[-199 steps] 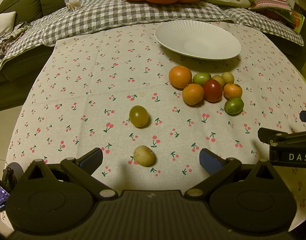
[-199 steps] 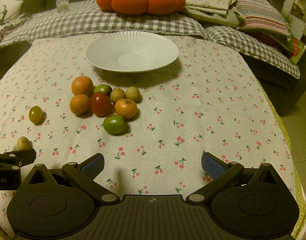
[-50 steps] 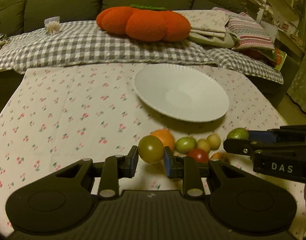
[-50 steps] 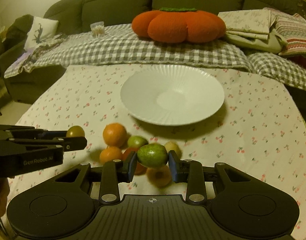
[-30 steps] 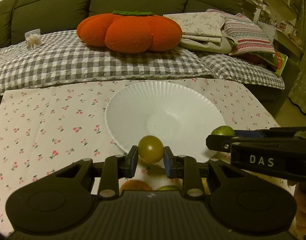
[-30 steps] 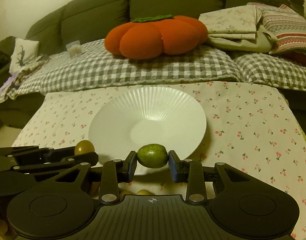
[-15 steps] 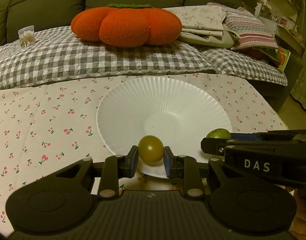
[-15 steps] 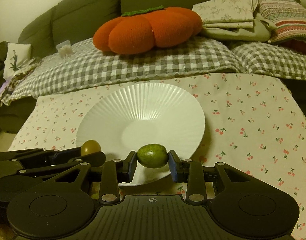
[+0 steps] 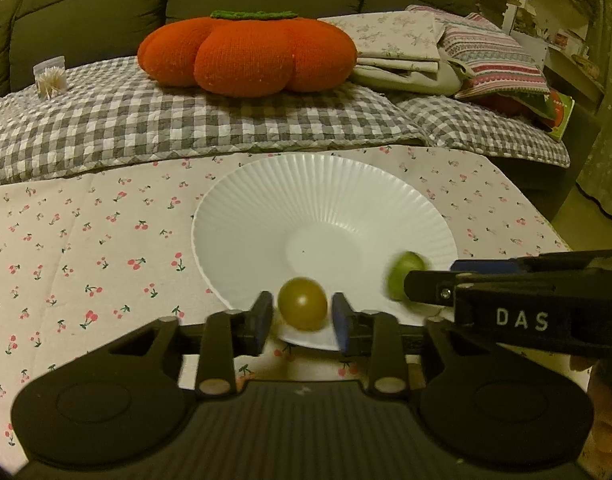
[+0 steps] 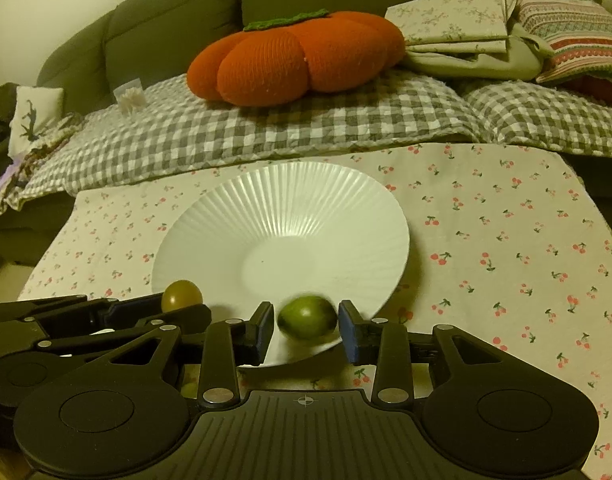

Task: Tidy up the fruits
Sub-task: 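Carry the plum in the left gripper and the lime in the right gripper over the white plate, then open the left gripper to drop the plum while the right gripper drops the lime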

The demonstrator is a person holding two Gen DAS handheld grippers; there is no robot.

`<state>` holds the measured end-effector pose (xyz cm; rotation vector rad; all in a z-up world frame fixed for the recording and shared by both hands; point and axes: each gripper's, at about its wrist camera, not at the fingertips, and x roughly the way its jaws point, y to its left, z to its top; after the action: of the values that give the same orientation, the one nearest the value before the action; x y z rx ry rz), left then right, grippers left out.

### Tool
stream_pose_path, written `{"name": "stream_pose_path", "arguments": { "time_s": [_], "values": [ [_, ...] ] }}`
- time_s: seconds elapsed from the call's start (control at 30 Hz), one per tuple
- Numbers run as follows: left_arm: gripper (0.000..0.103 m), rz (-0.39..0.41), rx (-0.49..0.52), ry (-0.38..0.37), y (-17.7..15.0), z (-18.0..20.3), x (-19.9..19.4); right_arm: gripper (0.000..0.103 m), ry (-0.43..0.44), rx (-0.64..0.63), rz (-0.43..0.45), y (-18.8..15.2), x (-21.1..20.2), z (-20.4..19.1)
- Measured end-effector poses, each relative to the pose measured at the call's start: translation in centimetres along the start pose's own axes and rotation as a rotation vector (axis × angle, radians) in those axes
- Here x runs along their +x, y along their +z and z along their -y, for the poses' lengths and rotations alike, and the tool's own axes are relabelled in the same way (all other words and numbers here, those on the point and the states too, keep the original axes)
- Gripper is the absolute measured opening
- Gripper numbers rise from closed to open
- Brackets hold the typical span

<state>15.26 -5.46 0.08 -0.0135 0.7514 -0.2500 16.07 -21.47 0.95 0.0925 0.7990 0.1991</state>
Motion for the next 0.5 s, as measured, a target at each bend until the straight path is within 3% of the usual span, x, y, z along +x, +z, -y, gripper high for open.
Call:
{"name": "stream_pose_path", "arguments": {
  "time_s": [0.5],
  "values": [
    [0.064, 0.001, -0.020, -0.009, -1.2, -0.6, -3.0, 0.060, -0.014, -0.016, 0.025, -0.7, -3.2, 0.1]
  ]
}}
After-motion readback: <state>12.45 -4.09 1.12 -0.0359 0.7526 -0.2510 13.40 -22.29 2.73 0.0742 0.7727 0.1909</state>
